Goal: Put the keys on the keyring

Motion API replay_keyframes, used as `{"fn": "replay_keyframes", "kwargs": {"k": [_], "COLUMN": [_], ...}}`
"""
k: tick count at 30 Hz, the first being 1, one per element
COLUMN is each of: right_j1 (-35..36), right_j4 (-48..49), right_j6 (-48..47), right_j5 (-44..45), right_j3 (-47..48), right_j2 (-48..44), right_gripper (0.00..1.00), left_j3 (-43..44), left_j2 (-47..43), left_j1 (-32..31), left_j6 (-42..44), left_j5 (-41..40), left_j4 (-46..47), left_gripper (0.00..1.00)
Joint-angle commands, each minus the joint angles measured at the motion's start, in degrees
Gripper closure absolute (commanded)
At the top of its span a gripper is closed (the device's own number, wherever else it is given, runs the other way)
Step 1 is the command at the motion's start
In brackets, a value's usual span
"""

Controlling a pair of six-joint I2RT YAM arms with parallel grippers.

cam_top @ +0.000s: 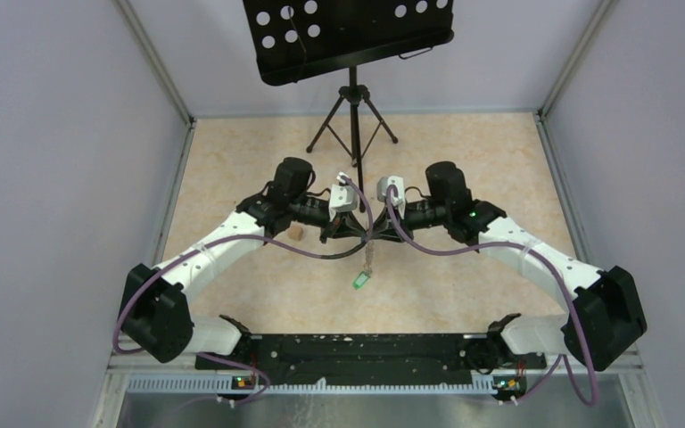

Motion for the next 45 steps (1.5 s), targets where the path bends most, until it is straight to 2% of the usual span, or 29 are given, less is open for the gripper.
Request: {"fn": "replay_keyframes", "kwargs": {"k": [1, 9, 20, 21, 27, 32, 36, 45], "right_j1": [0.48, 0.48, 0.39, 0.39, -0.25, -0.66, -0.91, -1.31], "right_j4": [0.72, 0.04, 1.71, 1.89, 2.69, 3.05, 3.21, 3.47], "right_j6": [-1.38, -2.51, -1.75, -1.53, 0.53, 1.39, 2.13, 2.89], "right_j5": [0.40, 1.07, 2.55, 2.57, 1.34, 0.66, -0.13, -1.07], "right_j3": [2.49, 2.46, 1.60, 1.61, 1.61, 1.52, 1.58, 1.74], "right_j2": [-0.08, -0.26, -1.67, -1.89, -3.27, -3.79, -3.99, -4.10], "right_gripper": [0.86, 1.00, 1.00, 1.00, 1.00, 1.00, 1.00, 1.00], "left_j3": [-0.53, -0.62, -0.03, 0.13, -1.36, -3.26, -6.06, -10.51], "left_j2": [-1.49, -1.58, -1.70, -1.90, -4.11, -5.58, -6.47, -6.02], "left_j1": [-0.21, -0.18, -0.05, -0.05, 0.10, 0.19, 0.21, 0.15], "left_j6": [0.23, 0.95, 3.35, 3.74, 7.91, 9.37, 8.25, 5.61], "left_j5": [2.23, 2.40, 3.37, 2.82, 1.82, 1.45, -0.58, -2.31], "left_j4": [1.62, 0.82, -0.83, -1.29, -0.79, 1.31, 6.04, 15.47], "left_gripper": [1.00, 1.00, 1.00, 0.99, 0.71, 0.59, 0.54, 0.52]}}
